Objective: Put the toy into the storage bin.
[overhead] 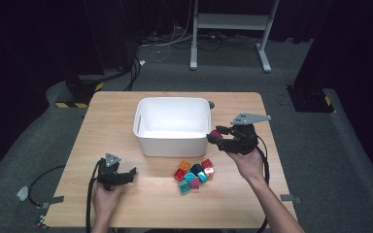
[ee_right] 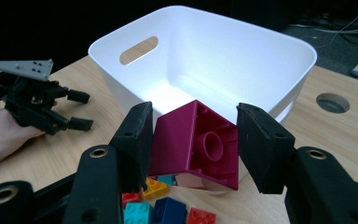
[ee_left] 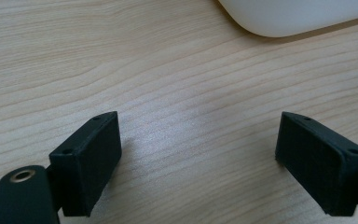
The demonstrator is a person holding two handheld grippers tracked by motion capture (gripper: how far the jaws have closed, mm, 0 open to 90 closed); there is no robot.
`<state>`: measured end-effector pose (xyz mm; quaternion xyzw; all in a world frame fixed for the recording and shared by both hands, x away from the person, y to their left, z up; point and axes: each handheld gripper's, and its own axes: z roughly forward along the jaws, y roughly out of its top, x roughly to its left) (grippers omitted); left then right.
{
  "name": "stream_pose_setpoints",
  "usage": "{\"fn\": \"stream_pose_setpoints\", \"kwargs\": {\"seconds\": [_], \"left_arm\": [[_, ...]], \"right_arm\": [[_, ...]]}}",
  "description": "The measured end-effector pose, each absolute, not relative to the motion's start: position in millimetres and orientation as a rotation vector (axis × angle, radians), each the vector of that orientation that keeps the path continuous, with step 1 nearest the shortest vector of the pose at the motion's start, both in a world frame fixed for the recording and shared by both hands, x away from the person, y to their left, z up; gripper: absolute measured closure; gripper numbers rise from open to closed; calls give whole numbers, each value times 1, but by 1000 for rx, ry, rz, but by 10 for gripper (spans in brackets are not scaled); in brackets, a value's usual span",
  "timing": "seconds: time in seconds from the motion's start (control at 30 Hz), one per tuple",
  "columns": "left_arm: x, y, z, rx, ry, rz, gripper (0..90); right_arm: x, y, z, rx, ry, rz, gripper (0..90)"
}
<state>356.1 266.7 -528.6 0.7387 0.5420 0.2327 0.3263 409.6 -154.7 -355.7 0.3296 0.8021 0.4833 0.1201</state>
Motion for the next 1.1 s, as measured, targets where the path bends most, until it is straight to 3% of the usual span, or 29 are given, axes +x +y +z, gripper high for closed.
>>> {"fn": "stream_pose_setpoints", "kwargs": {"seconds": [1.1], "left_arm": [[356, 267, -528, 1936, 1421, 608, 144]], "right_arm": [[484, -85, -332, 921, 2382, 1328, 484]]}}
